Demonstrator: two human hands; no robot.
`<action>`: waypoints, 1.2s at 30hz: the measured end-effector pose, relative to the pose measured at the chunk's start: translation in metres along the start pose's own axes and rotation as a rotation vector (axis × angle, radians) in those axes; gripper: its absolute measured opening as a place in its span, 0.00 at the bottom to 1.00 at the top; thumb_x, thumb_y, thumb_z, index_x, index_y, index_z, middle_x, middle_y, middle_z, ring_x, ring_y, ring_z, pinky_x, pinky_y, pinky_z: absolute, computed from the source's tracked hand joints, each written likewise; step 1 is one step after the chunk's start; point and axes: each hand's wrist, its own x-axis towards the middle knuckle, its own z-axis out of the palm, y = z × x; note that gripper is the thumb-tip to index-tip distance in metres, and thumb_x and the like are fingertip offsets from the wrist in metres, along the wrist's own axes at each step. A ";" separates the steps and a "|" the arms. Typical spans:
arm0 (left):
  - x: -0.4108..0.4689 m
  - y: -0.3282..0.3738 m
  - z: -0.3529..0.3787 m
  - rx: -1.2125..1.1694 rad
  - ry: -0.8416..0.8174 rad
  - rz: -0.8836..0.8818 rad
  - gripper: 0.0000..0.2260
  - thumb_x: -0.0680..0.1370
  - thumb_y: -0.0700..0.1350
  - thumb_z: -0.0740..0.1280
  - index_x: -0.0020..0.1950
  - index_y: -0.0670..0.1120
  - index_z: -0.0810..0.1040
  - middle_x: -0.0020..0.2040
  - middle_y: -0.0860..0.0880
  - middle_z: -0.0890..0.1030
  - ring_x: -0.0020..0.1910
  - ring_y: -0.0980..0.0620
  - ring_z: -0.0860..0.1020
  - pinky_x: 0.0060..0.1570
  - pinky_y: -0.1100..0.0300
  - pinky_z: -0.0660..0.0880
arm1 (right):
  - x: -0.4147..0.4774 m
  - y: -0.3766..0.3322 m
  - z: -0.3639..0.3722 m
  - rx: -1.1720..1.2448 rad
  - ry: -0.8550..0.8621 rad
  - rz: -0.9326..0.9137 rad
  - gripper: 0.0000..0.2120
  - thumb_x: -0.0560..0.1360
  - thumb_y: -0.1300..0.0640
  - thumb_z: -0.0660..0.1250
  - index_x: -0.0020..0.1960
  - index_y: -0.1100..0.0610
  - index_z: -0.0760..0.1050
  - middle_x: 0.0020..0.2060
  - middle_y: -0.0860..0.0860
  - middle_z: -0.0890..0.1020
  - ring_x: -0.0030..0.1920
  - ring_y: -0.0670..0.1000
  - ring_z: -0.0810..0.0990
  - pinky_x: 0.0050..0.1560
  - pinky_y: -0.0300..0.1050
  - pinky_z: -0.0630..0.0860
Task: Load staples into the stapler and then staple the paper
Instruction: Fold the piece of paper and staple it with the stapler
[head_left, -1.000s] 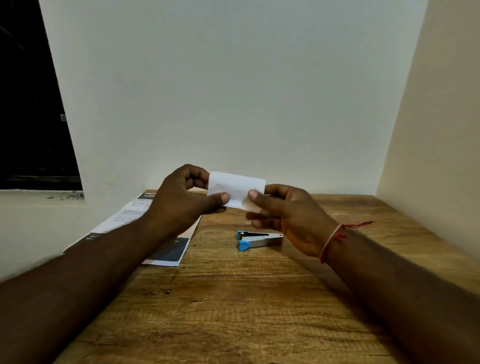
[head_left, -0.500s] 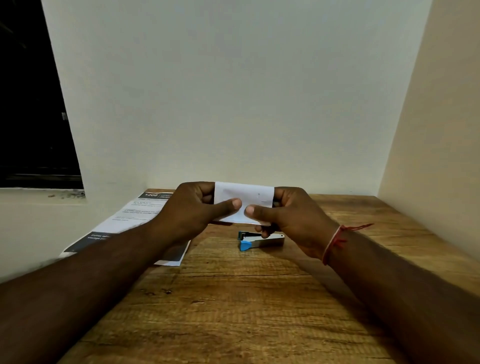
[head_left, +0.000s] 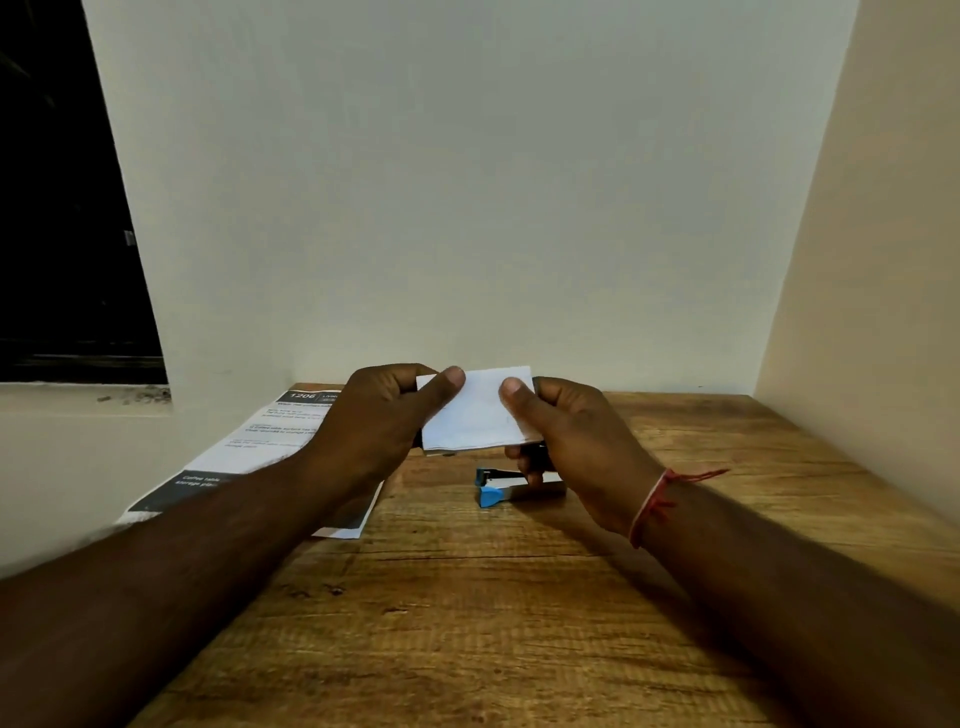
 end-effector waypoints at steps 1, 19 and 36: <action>-0.001 -0.001 0.000 0.030 -0.025 0.020 0.14 0.84 0.56 0.74 0.47 0.47 0.90 0.39 0.49 0.89 0.38 0.54 0.88 0.39 0.59 0.82 | 0.000 0.000 0.002 0.002 0.040 0.000 0.18 0.85 0.41 0.68 0.55 0.56 0.86 0.38 0.52 0.83 0.31 0.50 0.81 0.31 0.47 0.79; 0.003 -0.001 -0.019 0.086 -0.306 -0.029 0.07 0.81 0.45 0.78 0.56 0.43 0.92 0.55 0.44 0.92 0.56 0.44 0.90 0.60 0.46 0.86 | 0.007 0.007 -0.011 -0.269 0.008 -0.138 0.16 0.85 0.47 0.72 0.48 0.58 0.87 0.42 0.57 0.88 0.38 0.44 0.82 0.41 0.44 0.77; 0.040 -0.032 -0.068 0.350 0.097 -0.261 0.14 0.82 0.40 0.78 0.66 0.48 0.83 0.56 0.43 0.88 0.47 0.47 0.88 0.41 0.57 0.80 | 0.019 0.027 -0.028 -0.679 -0.184 -0.024 0.25 0.68 0.38 0.85 0.61 0.45 0.85 0.51 0.43 0.87 0.48 0.40 0.84 0.47 0.32 0.76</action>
